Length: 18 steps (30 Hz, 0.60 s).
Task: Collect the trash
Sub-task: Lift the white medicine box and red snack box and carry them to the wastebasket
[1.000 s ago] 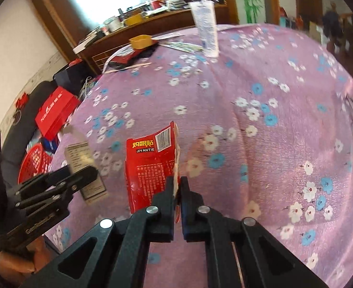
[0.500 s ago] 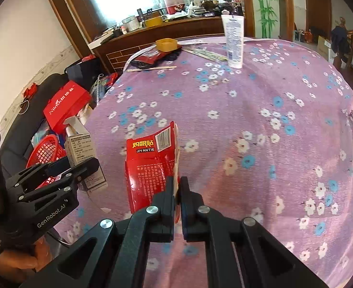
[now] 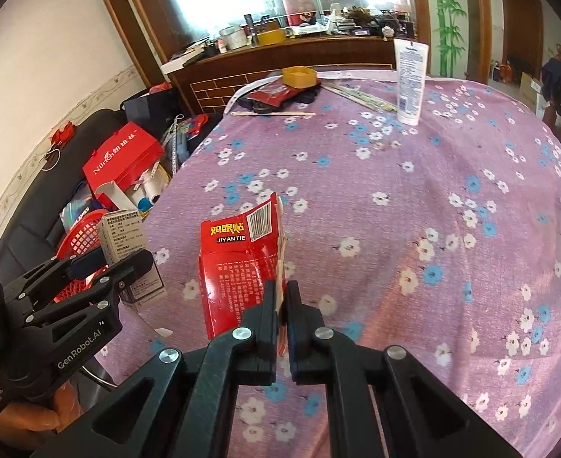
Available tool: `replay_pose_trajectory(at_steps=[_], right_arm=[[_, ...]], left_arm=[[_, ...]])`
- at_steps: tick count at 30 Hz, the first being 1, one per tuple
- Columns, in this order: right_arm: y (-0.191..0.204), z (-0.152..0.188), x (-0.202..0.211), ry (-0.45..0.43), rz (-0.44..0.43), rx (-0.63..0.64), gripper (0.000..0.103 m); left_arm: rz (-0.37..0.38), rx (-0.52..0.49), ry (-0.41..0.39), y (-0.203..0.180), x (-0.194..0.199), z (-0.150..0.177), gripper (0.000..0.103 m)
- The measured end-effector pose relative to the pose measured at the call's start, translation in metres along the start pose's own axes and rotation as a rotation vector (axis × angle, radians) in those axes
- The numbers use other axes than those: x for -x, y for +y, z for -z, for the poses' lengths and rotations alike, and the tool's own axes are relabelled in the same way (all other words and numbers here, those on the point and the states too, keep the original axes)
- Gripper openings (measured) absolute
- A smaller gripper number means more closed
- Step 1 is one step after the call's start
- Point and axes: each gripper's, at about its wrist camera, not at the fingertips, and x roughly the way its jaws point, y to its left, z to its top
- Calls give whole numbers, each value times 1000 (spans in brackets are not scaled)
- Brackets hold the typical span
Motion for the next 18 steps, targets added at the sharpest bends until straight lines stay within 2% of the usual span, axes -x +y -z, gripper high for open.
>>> replay_pose_trajectory(at_steps=[18], right_arm=[[30,-11,-8,2,-21,67,5]], left_arm=[[-36,54,-28,32,12,2,40]])
